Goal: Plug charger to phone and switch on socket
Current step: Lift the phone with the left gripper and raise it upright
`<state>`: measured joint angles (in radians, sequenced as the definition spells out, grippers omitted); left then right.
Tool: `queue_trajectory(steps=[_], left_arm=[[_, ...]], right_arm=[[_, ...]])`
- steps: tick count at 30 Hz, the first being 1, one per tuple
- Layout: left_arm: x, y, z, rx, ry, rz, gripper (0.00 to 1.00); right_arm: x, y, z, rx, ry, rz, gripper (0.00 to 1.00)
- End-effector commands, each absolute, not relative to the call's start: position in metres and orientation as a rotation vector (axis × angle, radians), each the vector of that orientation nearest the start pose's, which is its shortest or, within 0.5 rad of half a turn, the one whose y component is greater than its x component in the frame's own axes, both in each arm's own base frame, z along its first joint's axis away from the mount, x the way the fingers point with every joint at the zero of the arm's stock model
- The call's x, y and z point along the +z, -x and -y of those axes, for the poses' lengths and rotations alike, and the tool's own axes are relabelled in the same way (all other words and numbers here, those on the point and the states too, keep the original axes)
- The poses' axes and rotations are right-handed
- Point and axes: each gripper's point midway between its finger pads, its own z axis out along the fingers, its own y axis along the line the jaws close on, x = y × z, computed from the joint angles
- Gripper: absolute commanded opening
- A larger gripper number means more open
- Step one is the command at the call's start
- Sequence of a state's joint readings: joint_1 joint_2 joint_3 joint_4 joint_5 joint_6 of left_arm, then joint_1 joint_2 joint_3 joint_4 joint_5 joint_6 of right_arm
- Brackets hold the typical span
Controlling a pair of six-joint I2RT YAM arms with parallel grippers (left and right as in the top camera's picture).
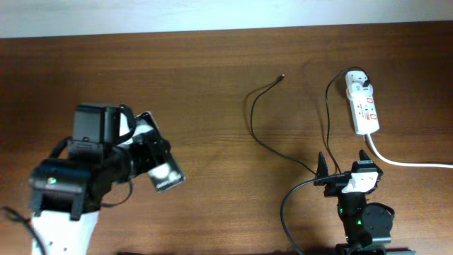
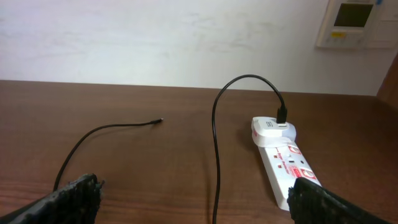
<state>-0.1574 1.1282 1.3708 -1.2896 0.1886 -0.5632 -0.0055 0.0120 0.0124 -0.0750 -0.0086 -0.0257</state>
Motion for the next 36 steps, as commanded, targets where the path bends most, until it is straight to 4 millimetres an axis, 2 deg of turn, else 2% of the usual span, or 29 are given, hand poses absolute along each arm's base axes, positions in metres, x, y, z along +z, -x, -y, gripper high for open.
queue_trajectory(steps=[1,3,5,8,10,12,15,17,20,24,25,26,27,28,29,31,32,34,36], left_arm=[[0.234,-0.266,0.083,-0.589,0.625,-2.642,0.56],[0.22,-0.291,0.1,-0.686,0.609,-2.675,0.57],[0.192,-0.306,0.11,-0.726,0.634,-2.761,0.56],[0.157,-0.312,0.124,-0.795,0.683,-2.888,0.56],[0.148,-0.322,0.145,-0.983,0.664,-2.908,0.56],[0.144,-0.329,0.146,-0.984,0.654,-2.894,0.56],[0.149,-0.34,0.149,-1.007,0.626,-2.843,0.56],[0.148,-0.339,0.149,-1.007,0.629,-2.848,0.56],[0.155,-0.334,0.158,-1.113,0.612,-2.853,0.56],[0.156,-0.333,0.16,-1.132,0.649,-2.853,0.56],[0.156,-0.334,0.16,-1.135,0.696,-2.853,0.56],[0.156,-0.334,0.16,-1.137,0.733,-2.851,0.56],[0.156,-0.335,0.16,-1.143,0.775,-2.845,0.56],[0.157,-0.336,0.16,-1.15,0.838,-2.835,0.56],[0.157,-0.338,0.159,-1.15,0.952,-2.822,0.56],[0.157,-0.338,0.159,-1.158,1.102,-2.803,0.57],[0.157,-0.34,0.16,-1.165,1.145,-2.787,0.57],[0.16,-0.346,0.161,-1.183,1.148,-2.758,0.57],[0.161,-0.348,0.161,-1.187,1.15,-2.75,0.58]], right_arm=[[0.157,-0.246,-0.003,-0.003,0.031,-1.645,0.99],[0.157,-0.246,-0.003,-0.003,0.031,-1.645,0.99],[0.157,-0.246,-0.003,-0.003,0.031,-1.645,0.99],[0.157,-0.246,-0.003,-0.003,0.031,-1.645,0.99],[0.157,-0.246,-0.003,-0.003,0.031,-1.645,0.99],[0.157,-0.246,-0.003,-0.003,0.031,-1.645,0.99],[0.157,-0.246,-0.003,-0.003,0.031,-1.645,0.99],[0.157,-0.246,-0.003,-0.003,0.031,-1.645,0.99],[0.157,-0.246,-0.003,-0.003,0.031,-1.645,0.99],[0.157,-0.246,-0.003,0.002,0.029,-1.644,0.99],[0.158,-0.246,-0.009,0.054,0.032,-1.641,0.99],[0.164,-0.245,-0.023,0.237,-0.033,-1.62,0.99],[0.173,-0.243,-0.036,0.524,-0.199,-1.591,0.99],[0.17,-0.238,-0.054,0.853,-0.381,-1.612,0.99],[0.168,-0.234,-0.064,1.11,-0.576,-1.616,0.99],[0.172,-0.236,-0.061,1.128,-0.623,-1.588,0.99],[0.182,-0.239,-0.051,1.103,-0.65,-1.521,0.99],[0.183,-0.243,-0.038,0.938,-0.585,-1.505,0.98],[0.186,-0.244,-0.038,0.91,-0.576,-1.532,0.99]])
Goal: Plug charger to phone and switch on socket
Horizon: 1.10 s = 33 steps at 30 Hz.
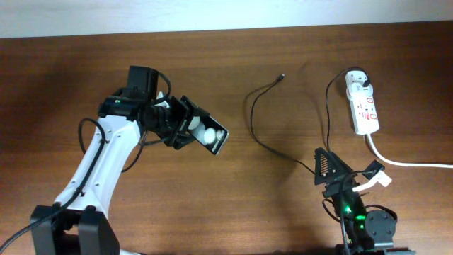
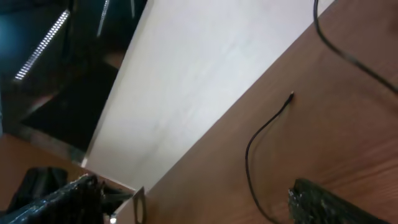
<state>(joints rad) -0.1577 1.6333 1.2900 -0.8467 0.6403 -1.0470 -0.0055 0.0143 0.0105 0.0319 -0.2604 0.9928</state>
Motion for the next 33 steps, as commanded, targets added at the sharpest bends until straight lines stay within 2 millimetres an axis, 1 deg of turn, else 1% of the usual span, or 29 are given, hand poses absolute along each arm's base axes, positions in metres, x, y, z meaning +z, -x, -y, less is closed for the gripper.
queue_trajectory(steps=[1,2,3,5,6,7,8,9,10,11,12,13,14,15,16,17,19,21,22,23,24,25,26,28,29,32,33], left_arm=[[0.161,-0.348,0.161,-1.187,1.15,-2.75,0.58],[0.161,-0.347,0.161,-1.193,1.149,-2.751,0.58],[0.162,-0.347,0.162,-1.202,1.148,-2.752,0.58],[0.163,-0.346,0.163,-1.214,1.145,-2.754,0.58],[0.164,-0.346,0.165,-1.234,1.146,-2.756,0.58],[0.164,-0.345,0.166,-1.24,1.145,-2.757,0.58],[0.164,-0.345,0.166,-1.24,1.145,-2.757,0.58],[0.166,-0.345,0.167,-1.262,1.148,-2.758,0.58],[0.166,-0.345,0.167,-1.263,1.184,-2.751,0.59],[0.168,-0.348,0.168,-1.274,1.186,-2.733,0.59],[0.168,-0.349,0.168,-1.277,1.184,-2.73,0.59],[0.168,-0.349,0.168,-1.276,1.184,-2.729,0.59],[0.168,-0.35,0.168,-1.278,1.181,-2.726,0.59],[0.171,-0.355,0.169,-1.292,1.184,-2.701,0.59],[0.173,-0.36,0.17,-1.305,1.179,-2.681,0.59],[0.174,-0.361,0.17,-1.31,1.171,-2.673,0.59],[0.175,-0.363,0.17,-1.313,1.166,-2.668,0.59],[0.176,-0.362,0.172,-1.328,1.161,-2.671,0.59],[0.177,-0.361,0.173,-1.349,1.155,-2.674,0.59],[0.177,-0.361,0.173,-1.349,1.155,-2.674,0.6],[0.179,-0.36,0.175,-1.366,1.151,-2.678,0.6],[0.182,-0.357,0.178,-1.409,1.139,-2.684,0.6],[0.183,-0.356,0.18,-1.423,1.134,-2.687,0.6],[0.183,-0.356,0.18,-1.424,1.134,-2.687,0.6],[0.183,-0.356,0.18,-1.422,1.134,-2.687,0.61],[0.183,-0.356,0.18,-1.423,1.131,-2.689,0.61],[0.183,-0.356,0.18,-1.423,1.131,-2.689,0.6]], right_arm=[[0.19,-0.244,-0.038,0.893,-0.571,-1.554,0.99],[0.2,-0.246,-0.039,0.855,-0.558,-1.606,0.99],[0.213,-0.252,-0.041,0.812,-0.548,-1.712,0.99],[0.228,-0.262,-0.053,0.813,-0.495,-1.85,0.99],[0.238,-0.272,-0.065,0.85,-0.462,-1.951,0.99],[0.242,-0.279,-0.072,0.887,-0.457,-2.008,0.99],[0.249,-0.29,-0.093,0.979,-0.403,-2.086,0.99],[0.253,-0.298,-0.111,1.06,-0.349,-2.123,0.99],[0.252,-0.306,-0.123,1.111,-0.322,-2.15,0.99],[0.241,-0.321,-0.125,1.115,-0.33,-2.172,0.99],[0.236,-0.326,-0.127,1.124,-0.329,-2.18,0.99],[0.232,-0.332,-0.135,1.172,-0.294,-2.184,0.99],[0.231,-0.337,-0.152,1.236,-0.205,-2.18,0.99],[0.224,-0.338,-0.172,1.249,-0.107,-2.19,0.99],[0.22,-0.333,-0.2,1.268,0.024,-2.188,0.99],[0.221,-0.33,-0.215,1.256,0.088,-2.172,0.99],[0.213,-0.331,-0.233,1.096,0.127,-2.165,0.99],[0.204,-0.329,-0.249,0.894,0.144,-2.153,0.99],[0.2,-0.328,-0.254,0.85,0.145,-2.154,0.99],[0.201,-0.323,-0.266,0.866,0.176,-2.141,0.97],[0.205,-0.322,-0.277,0.893,0.2,-2.108,0.84],[0.204,-0.326,-0.281,0.898,0.202,-2.097,0.79],[0.198,-0.331,-0.284,0.9,0.201,-2.097,0.77],[0.194,-0.335,-0.291,0.92,0.209,-2.086,0.69],[0.194,-0.337,-0.292,0.923,0.209,-2.079,0.64],[0.196,-0.338,-0.293,0.929,0.209,-2.064,0.54],[0.196,-0.338,-0.293,0.947,0.179,-2.073,0.47]])
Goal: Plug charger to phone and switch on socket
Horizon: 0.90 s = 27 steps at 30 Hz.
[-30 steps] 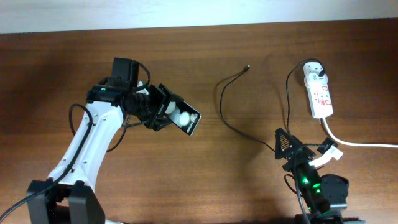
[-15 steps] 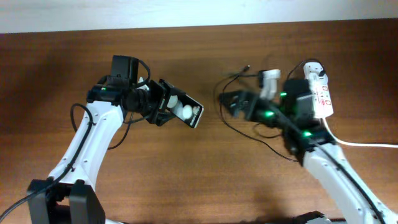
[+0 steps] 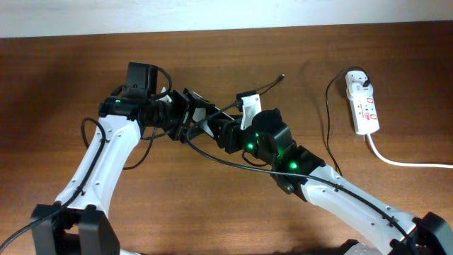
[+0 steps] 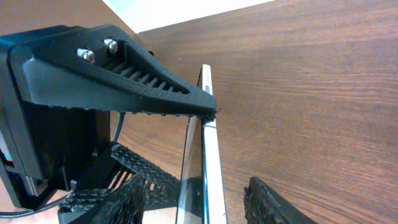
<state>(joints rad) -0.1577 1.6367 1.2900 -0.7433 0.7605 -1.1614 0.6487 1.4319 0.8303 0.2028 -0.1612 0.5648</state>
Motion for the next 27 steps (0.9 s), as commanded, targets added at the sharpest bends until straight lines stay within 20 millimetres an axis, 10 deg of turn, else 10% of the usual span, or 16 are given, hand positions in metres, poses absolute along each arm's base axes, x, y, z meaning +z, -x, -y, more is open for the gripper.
queue_trajectory(steps=[1,14,15,21,23,27], left_arm=[[0.183,-0.356,0.18,-1.423,1.13,-2.689,0.61],[0.183,-0.356,0.18,-1.421,1.108,-2.691,0.78],[0.184,-0.357,0.179,-1.429,1.087,-2.687,0.99],[0.205,-0.372,0.115,-1.444,0.397,-2.52,0.99],[0.169,-0.346,0.096,-1.216,0.57,-2.727,0.99],[0.164,-0.335,0.119,-1.207,0.652,-2.804,0.99]], right_arm=[[0.197,-0.338,-0.293,0.954,0.166,-2.075,0.43],[0.199,-0.329,-0.3,1.091,0.149,-2.109,0.04],[0.2,-0.333,-0.295,1.121,0.089,-2.118,0.04],[0.205,-0.353,-0.258,1.511,-0.546,-2.205,0.04],[0.206,-0.352,-0.259,1.593,-0.707,-2.215,0.04],[0.205,-0.354,-0.257,1.676,-0.988,-2.188,0.04]])
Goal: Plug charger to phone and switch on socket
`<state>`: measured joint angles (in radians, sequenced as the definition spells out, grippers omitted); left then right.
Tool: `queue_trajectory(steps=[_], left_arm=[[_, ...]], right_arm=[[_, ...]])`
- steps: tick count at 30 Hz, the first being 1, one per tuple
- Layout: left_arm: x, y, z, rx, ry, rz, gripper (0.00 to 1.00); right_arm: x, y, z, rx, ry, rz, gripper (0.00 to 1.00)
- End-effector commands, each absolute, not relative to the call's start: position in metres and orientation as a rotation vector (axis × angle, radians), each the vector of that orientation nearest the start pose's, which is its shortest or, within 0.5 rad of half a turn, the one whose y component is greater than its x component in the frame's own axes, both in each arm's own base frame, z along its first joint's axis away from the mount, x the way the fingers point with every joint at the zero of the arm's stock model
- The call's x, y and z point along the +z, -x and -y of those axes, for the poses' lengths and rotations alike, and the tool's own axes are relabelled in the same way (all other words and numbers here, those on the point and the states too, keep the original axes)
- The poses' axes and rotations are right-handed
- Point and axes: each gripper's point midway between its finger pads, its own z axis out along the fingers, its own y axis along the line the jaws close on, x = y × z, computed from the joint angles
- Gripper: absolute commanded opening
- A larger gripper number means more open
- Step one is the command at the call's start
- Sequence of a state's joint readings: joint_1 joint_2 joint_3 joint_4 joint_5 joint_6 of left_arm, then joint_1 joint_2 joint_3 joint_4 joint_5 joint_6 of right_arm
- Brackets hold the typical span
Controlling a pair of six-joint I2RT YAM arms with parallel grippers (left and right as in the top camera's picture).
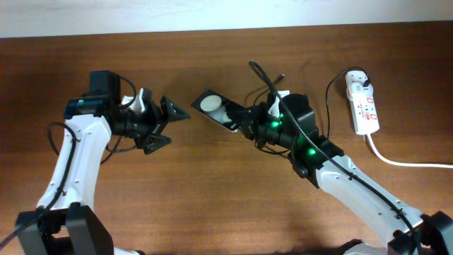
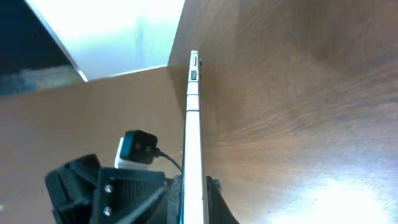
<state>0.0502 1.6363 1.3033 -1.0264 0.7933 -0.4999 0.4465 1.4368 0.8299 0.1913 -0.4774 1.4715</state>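
Observation:
My right gripper (image 1: pixel 237 122) is shut on one end of the black phone (image 1: pixel 214 108) and holds it above the middle of the table. In the right wrist view the phone (image 2: pixel 194 124) stands edge-on between the jaws of the right gripper (image 2: pixel 194 190). My left gripper (image 1: pixel 178 128) stands open to the left of the phone, apart from it, with nothing in it. The free plug (image 1: pixel 282 76) of the black charger cable (image 1: pixel 327 113) lies on the table behind the right wrist. The white power strip (image 1: pixel 364 110) lies at the far right with the charger adapter (image 1: pixel 359 81) plugged in.
A white mains lead (image 1: pixel 410 163) runs from the power strip to the right edge. The brown table (image 1: pixel 212 205) ends at a white wall along the back. Part of the charger cable is hidden under my right arm.
The phone has passed from my left gripper to my right one and now sits further right. The left gripper has let go, opened and drawn back to the left.
First my left gripper held the phone at the front left while the right arm rested at the front right. Then the left arm held the phone nearer the middle. Then both grippers were at the phone. Now only the right one holds it.

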Motion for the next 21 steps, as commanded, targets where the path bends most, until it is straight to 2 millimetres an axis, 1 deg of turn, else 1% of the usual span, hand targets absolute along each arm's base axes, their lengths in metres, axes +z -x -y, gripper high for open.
queue_trajectory(steps=[1,2,4,5,6,7,8,11,12,14,15,17,18,19,20,21], left_arm=[[0.165,-0.337,0.125,-1.219,0.7,-2.801,0.99],[0.166,-0.337,0.129,-1.231,0.769,-2.802,0.99],[0.167,-0.338,0.133,-1.258,1.031,-2.781,0.99],[0.167,-0.338,0.133,-1.268,1.238,-2.753,0.99],[0.167,-0.339,0.133,-1.273,1.363,-2.729,0.99],[0.168,-0.341,0.134,-1.28,1.436,-2.7,1.0],[0.171,-0.349,0.137,-1.304,1.402,-2.674,1.0],[0.184,-0.363,0.157,-1.398,1.218,-2.641,1.0],[0.187,-0.365,0.163,-1.415,1.181,-2.636,1.0],[0.187,-0.363,0.171,-1.419,1.151,-2.653,0.99],[0.187,-0.361,0.174,-1.42,1.142,-2.662,0.98],[0.187,-0.359,0.177,-1.423,1.134,-2.67,0.86],[0.187,-0.359,0.177,-1.424,1.165,-2.666,0.79],[0.187,-0.359,0.177,-1.427,1.193,-2.662,0.72],[0.187,-0.36,0.177,-1.428,1.21,-2.66,0.66],[0.188,-0.36,0.177,-1.429,1.206,-2.658,0.62]], right_arm=[[0.204,-0.356,-0.256,1.672,-1.01,-2.178,0.04],[0.204,-0.357,-0.255,1.666,-1.015,-2.173,0.04],[0.204,-0.358,-0.254,1.657,-1.021,-2.166,0.05],[0.204,-0.358,-0.254,1.661,-1.031,-2.165,0.05],[0.204,-0.357,-0.255,1.675,-1.069,-2.161,0.06],[0.204,-0.355,-0.258,1.694,-1.104,-2.163,0.09],[0.204,-0.352,-0.263,1.714,-1.148,-2.165,0.12],[0.203,-0.348,-0.272,1.7,-1.162,-2.16,0.11],[0.203,-0.346,-0.274,1.704,-1.155,-2.166,0.1],[0.203,-0.344,-0.276,1.714,-1.151,-2.176,0.08],[0.203,-0.343,-0.276,1.73,-1.188,-2.174,0.08],[0.203,-0.343,-0.276,1.738,-1.205,-2.172,0.08],[0.203,-0.343,-0.276,1.746,-1.229,-2.168,0.08],[0.204,-0.342,-0.277,1.77,-1.291,-2.157,0.08],[0.207,-0.342,-0.28,1.796,-1.314,-2.143,0.08],[0.214,-0.341,-0.284,1.83,-1.281,-2.127,0.08]])
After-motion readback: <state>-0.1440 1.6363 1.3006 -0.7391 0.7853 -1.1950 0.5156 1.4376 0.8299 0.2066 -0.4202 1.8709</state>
